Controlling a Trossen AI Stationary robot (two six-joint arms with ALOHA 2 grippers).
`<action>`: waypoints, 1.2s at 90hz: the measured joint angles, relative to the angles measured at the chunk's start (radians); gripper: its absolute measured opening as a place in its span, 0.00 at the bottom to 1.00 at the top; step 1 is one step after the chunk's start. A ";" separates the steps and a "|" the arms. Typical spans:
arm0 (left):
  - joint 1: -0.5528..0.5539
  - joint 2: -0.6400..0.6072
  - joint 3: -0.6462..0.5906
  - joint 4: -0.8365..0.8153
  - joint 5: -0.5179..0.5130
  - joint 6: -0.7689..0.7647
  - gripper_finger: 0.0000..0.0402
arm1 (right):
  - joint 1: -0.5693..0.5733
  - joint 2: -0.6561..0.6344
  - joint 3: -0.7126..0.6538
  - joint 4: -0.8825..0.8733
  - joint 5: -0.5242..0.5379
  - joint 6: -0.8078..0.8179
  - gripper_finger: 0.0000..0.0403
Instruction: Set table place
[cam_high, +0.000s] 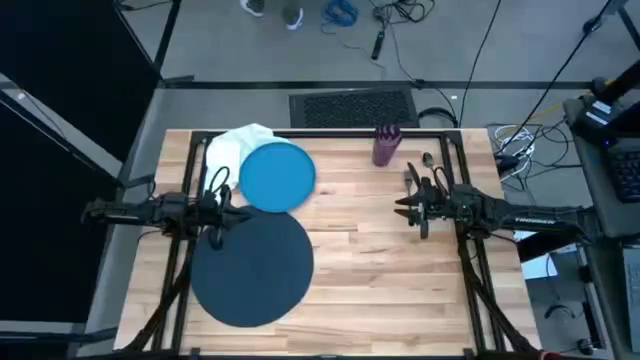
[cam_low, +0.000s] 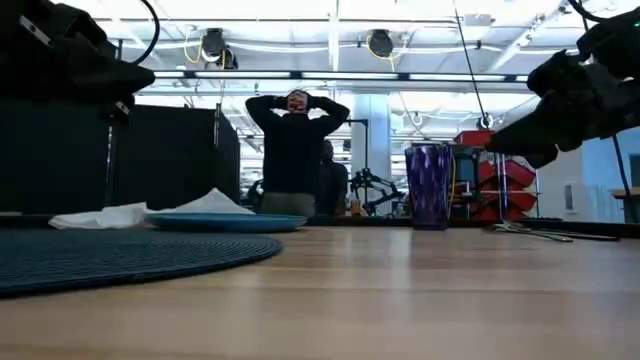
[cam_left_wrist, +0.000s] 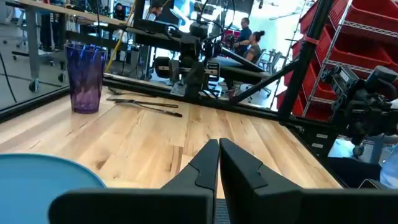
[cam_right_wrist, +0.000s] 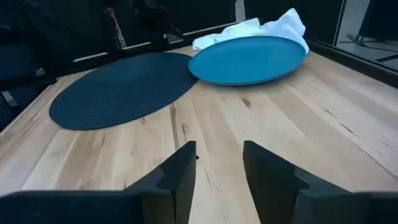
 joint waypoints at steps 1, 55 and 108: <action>0.000 0.000 0.000 0.000 0.000 0.000 0.00 | 0.000 0.000 0.000 0.000 0.000 0.000 0.29; 0.000 0.000 0.000 0.130 -0.107 0.050 0.00 | -0.001 0.000 0.000 0.199 0.001 -0.051 0.29; 0.000 0.001 0.029 0.625 -0.339 0.370 0.00 | -0.001 0.019 0.034 0.645 0.100 -0.057 0.29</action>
